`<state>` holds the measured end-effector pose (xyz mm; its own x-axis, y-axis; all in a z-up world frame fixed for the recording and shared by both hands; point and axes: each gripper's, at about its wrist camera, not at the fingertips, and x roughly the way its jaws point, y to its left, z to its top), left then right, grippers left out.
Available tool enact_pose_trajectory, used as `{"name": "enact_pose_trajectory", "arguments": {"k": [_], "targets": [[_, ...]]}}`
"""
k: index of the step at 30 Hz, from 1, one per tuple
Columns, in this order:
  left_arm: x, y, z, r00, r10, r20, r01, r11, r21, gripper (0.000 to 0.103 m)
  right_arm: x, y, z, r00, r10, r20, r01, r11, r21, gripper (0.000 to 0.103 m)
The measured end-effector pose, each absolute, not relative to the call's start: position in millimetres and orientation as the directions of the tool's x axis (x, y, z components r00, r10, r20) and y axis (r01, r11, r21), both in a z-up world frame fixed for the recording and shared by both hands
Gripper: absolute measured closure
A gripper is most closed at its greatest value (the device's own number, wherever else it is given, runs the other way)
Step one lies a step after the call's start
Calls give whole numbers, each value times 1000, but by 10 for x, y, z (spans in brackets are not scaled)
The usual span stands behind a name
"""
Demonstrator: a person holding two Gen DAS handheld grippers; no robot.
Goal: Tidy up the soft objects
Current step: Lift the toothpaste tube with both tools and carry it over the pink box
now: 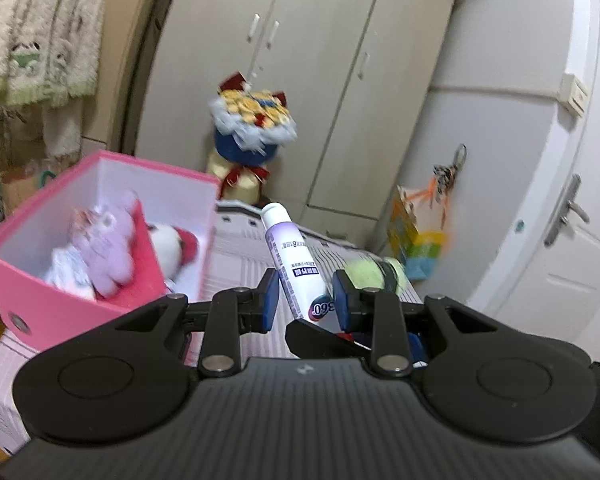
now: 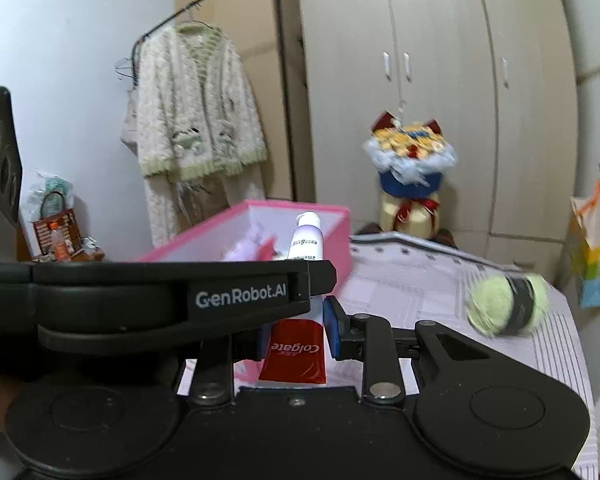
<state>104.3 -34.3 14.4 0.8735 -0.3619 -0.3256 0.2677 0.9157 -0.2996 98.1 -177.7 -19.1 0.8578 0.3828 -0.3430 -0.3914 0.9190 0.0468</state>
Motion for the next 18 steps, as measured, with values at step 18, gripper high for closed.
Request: {"name": "enact_pose_trajectory", "arguments": {"k": [18], "targets": [[1670,468,373,907,-249,-340,161,951,-265,75,1724,-993,21,787,500,-362,-516,855,60,72]]}}
